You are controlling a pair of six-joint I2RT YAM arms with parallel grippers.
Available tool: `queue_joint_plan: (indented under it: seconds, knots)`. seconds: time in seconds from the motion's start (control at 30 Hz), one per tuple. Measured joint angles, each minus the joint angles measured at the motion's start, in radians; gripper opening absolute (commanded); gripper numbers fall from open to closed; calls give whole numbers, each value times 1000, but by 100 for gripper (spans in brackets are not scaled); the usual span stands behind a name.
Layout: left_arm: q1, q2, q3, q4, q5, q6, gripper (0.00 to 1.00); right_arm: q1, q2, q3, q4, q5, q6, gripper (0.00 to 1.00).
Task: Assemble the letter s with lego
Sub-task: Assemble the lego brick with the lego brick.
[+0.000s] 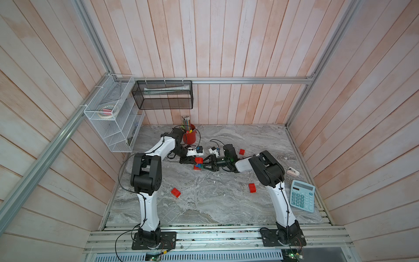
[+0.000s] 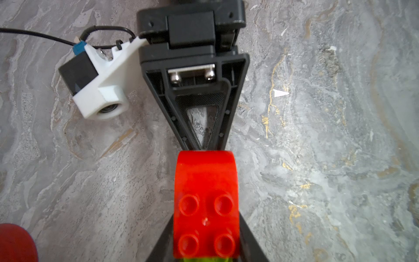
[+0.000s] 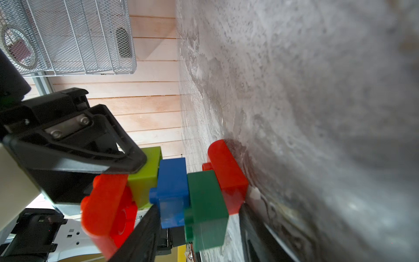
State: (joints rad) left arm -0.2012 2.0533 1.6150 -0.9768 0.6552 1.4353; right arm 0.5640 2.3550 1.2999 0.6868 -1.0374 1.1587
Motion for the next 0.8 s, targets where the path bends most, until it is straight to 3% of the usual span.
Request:
queue_joint_plan:
  seconds: [0.8]
  knots:
    - [-2,-2,-4,7,13,-6,32,-5,-16,3,-59,8,-71,53]
